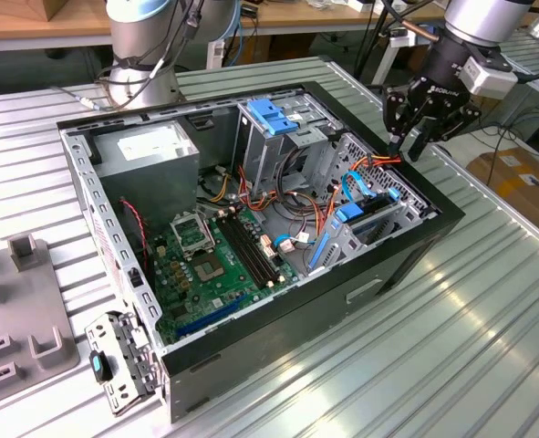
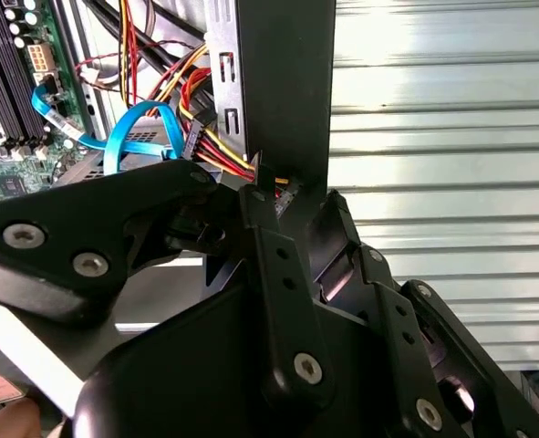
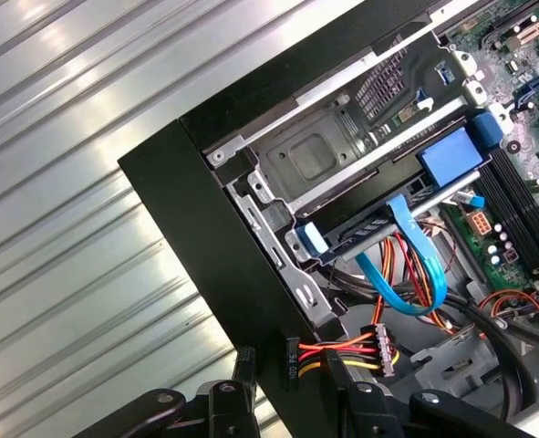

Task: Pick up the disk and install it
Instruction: 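Insert the second disk wire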

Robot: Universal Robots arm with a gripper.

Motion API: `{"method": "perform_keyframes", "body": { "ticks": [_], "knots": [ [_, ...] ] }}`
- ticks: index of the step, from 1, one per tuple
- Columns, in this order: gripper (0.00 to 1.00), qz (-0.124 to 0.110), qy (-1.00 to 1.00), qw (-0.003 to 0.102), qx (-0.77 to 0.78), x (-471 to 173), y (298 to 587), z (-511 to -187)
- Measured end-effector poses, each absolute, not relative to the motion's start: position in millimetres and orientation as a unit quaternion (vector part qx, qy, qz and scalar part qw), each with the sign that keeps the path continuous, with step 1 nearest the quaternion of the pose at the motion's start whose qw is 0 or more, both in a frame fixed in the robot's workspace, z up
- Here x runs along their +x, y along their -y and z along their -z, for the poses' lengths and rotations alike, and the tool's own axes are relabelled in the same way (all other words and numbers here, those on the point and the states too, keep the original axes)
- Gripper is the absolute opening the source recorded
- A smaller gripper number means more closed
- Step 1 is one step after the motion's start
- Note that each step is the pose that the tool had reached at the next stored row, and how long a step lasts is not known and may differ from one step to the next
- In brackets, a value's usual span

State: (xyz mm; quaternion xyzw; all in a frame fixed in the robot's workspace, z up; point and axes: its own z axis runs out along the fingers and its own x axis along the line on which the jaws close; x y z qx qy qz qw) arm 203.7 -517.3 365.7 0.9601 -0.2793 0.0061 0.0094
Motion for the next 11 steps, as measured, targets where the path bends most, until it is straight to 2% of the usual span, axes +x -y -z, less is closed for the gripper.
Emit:
{"method": "perform_keyframes", "body": {
  "ticks": [8, 9, 11],
  "knots": [
    [0.4, -0.006, 0.279, 0.009, 0.96, 203.7, 518.6, -365.8],
    [0.33, -0.006, 0.279, 0.009, 0.96, 203.7, 518.6, -365.7],
    [0.33, -0.006, 0.279, 0.009, 0.96, 203.7, 518.8, -365.8]
  ]
}}
